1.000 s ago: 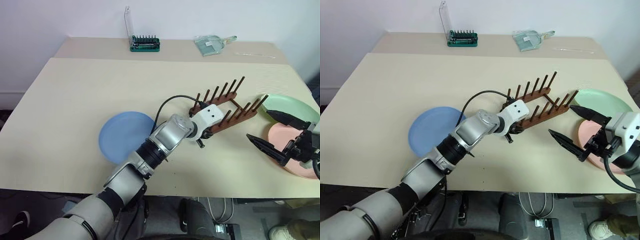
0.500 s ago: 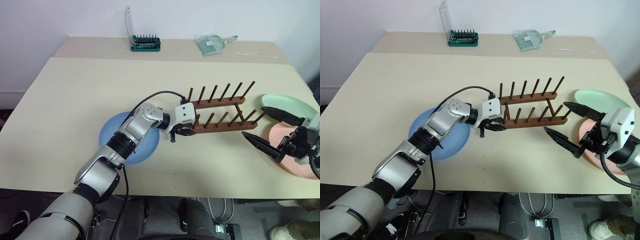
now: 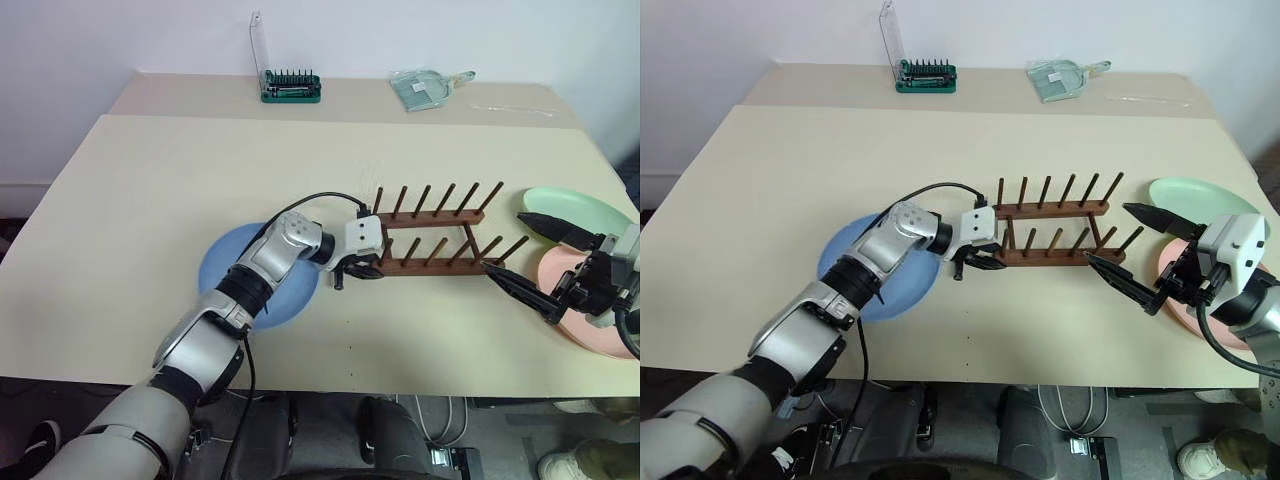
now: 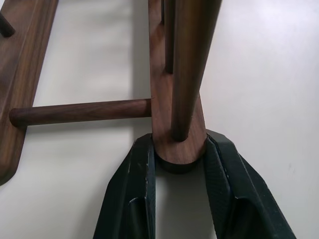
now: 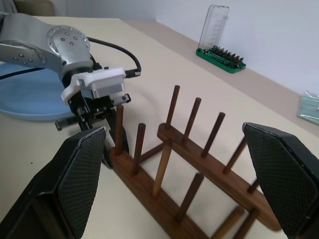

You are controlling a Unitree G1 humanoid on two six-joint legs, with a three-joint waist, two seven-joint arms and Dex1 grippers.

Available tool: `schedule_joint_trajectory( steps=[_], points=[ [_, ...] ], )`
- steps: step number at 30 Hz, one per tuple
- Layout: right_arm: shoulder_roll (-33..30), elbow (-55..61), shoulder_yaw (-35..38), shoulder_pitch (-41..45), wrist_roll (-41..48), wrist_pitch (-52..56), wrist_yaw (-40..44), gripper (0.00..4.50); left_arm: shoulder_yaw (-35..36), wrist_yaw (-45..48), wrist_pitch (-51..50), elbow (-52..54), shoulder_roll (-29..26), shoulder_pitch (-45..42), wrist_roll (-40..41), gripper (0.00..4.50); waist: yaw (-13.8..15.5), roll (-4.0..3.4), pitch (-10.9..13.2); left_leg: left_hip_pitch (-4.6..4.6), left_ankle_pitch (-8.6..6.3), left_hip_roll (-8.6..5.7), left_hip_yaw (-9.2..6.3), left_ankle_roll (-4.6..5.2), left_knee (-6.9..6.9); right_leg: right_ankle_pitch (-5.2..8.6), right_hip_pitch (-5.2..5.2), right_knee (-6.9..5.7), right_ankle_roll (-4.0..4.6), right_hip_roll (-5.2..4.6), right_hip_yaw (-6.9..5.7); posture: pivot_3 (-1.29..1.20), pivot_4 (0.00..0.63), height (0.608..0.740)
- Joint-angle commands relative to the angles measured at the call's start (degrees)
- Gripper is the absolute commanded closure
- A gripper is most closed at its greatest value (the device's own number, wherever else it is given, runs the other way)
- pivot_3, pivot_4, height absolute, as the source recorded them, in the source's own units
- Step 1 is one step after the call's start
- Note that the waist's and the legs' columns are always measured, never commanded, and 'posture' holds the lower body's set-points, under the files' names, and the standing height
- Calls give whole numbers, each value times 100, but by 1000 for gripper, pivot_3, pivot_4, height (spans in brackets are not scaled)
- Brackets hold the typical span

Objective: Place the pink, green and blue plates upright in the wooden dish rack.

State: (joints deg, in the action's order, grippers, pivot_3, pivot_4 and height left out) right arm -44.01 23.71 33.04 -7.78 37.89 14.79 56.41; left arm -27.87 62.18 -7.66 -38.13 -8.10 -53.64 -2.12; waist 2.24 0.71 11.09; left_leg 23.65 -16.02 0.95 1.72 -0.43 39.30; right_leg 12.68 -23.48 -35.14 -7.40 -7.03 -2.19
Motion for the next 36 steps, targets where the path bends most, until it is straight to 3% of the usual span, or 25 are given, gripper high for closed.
schedule_joint_trajectory(
  steps=[1, 4, 13, 14, 17, 20, 23, 24, 36],
  points=[
    [-93, 119, 79, 36, 105, 4, 6, 0, 201, -24, 32, 12, 7, -142, -24, 1419, -2, 0, 0, 0, 0, 0, 0, 0, 0, 0, 0, 0, 0, 0, 0, 0, 150, 724],
    [-84, 97, 53, 47, 108, 6, 12, 0, 380, -15, -81, 143, -98, -237, 48, 42, -3, 0, 0, 0, 0, 0, 0, 0, 0, 0, -1, 0, 0, 0, 0, 0, 150, 724],
    [22, -34, -151, 168, 216, 57, 21, 0, 1149, 255, -1775, 1488, -820, -351, 590, 42, -7, 0, 0, 0, 0, 1, 0, 0, 0, 0, 0, -3, -1, 0, -1, 0, 150, 724],
    [46, -75, -200, 211, 185, 44, 1, 255, 1425, 266, -2186, 1676, -855, -384, 896, 13, -8, 0, 0, 0, 0, 1, 0, 0, 0, 0, 0, -3, -1, 0, -1, 0, 150, 724],
    [31, -157, -266, 247, 265, 88, 119, 1271, 2031, 436, -3274, 2259, -852, -394, 1810, 896, -9, 0, 0, 0, 0, 1, -2, 0, 0, 0, -1, -6, -2, 0, -1, 0, 150, 724],
    [-108, -262, -343, 160, 154, 15, 400, 2758, 2178, 801, -3731, 3103, -840, -133, 2584, 2303, -3, 0, 0, 0, 0, 1, -1, 0, 0, 0, 1, -5, -3, 0, -1, 0, 150, 724],
    [-366, -523, -525, 27, -362, -185, 660, 4281, 1835, 1113, -4122, 3779, -896, 138, 3031, 3877, -15, -2, -1, -6, 0, 1, -1, -1, 0, 0, 8, -4, -3, 0, 0, 0, 150, 724],
    [-462, -671, -629, -17, -648, -351, 711, 4500, 1641, 1131, -4111, 3871, -890, 201, 3012, 4398, -15, -2, -1, -9, 1, 1, 1, -1, 0, 0, 8, -5, -3, 0, 0, 0, 150, 724],
    [-648, -1393, -1586, 131, -2245, -1422, 522, 4500, -658, 295, -2440, 3181, -578, 152, 876, 4456, -8, -2, -1, -16, 0, 0, 2, -1, -1, 10, 11, -4, 15, 1, 2, 0, 150, 724]
  ],
)
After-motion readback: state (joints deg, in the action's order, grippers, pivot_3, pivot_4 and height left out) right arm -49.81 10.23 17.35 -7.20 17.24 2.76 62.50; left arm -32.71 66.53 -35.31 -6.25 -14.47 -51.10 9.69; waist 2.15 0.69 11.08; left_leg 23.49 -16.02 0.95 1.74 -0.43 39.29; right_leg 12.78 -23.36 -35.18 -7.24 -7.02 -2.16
